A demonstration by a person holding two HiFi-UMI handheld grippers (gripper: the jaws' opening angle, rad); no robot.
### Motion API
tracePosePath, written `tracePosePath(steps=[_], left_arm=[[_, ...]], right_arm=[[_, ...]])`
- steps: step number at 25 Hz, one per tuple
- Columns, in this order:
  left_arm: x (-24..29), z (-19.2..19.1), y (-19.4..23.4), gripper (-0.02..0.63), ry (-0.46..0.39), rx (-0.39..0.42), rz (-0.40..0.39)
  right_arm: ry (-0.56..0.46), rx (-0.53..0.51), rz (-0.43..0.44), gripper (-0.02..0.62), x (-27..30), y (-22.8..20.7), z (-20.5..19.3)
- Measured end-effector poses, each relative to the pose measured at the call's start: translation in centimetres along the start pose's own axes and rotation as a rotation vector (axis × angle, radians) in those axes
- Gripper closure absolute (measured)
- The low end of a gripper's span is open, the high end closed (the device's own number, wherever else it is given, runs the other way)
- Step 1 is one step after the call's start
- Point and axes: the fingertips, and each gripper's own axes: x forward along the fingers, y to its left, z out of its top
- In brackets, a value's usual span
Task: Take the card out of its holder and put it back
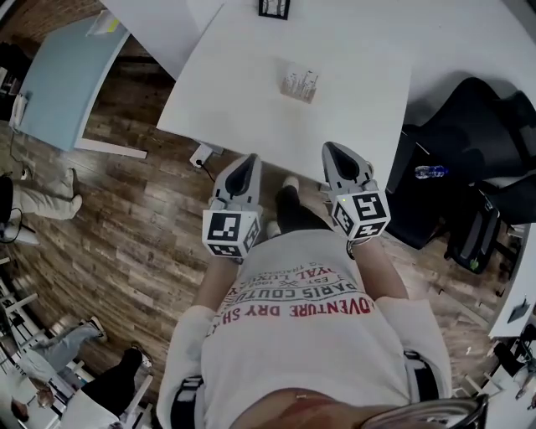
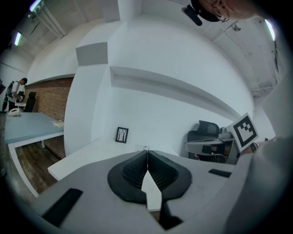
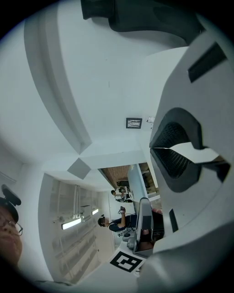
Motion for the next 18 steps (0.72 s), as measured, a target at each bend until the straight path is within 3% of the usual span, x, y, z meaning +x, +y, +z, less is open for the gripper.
tracePosePath(steps=[9,18], left_arm=[[10.6,3.4,2.3,0.581,0.04,0.059,-0.033],[18.2,4.3,3.7,0.581,0.107,0.038,-0.064]], right_arm=[[-0.02,0.052,0.047,0.571,7.3,-5.7,1.9],[0.041,0.06,0.056,0.571,12.0,-10.8,1.8]])
